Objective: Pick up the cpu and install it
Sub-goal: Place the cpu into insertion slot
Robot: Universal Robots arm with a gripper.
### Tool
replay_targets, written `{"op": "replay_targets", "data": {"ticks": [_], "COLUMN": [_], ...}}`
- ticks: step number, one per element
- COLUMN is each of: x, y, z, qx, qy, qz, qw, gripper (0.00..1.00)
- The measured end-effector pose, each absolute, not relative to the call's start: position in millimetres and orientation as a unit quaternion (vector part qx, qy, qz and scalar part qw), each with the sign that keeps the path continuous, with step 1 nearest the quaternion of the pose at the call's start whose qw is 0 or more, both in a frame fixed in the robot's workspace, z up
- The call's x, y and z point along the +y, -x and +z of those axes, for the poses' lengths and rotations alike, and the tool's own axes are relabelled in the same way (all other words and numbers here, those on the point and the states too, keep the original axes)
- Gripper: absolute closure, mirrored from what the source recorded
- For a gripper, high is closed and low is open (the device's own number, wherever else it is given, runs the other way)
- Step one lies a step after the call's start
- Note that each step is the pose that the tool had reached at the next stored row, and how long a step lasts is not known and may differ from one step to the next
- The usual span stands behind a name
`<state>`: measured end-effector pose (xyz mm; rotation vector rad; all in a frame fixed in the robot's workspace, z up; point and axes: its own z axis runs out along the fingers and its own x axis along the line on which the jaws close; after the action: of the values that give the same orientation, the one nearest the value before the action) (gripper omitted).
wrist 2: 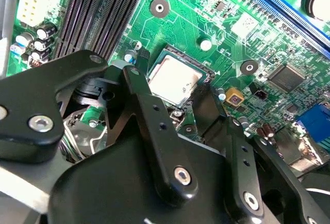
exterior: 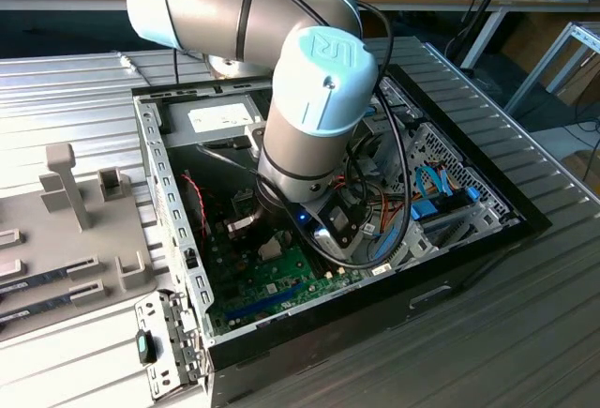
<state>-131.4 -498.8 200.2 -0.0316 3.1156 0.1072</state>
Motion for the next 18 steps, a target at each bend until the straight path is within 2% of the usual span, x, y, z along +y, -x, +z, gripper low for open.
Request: {"op": "replay_targets", "data": {"ticks": [6, 7, 18], "x": [-498.5, -498.5, -494.6], "y": [131.2, 131.2, 126.3], "z": [207.7, 207.7, 206.2], "qx": [0.999, 0.999, 0.999], "qy": [0.01, 0.01, 0.01], "qz": [0.035, 0.035, 0.034], "qw": [0.012, 0.012, 0.008], "gripper": [0.4, 0.48, 0.48]}}
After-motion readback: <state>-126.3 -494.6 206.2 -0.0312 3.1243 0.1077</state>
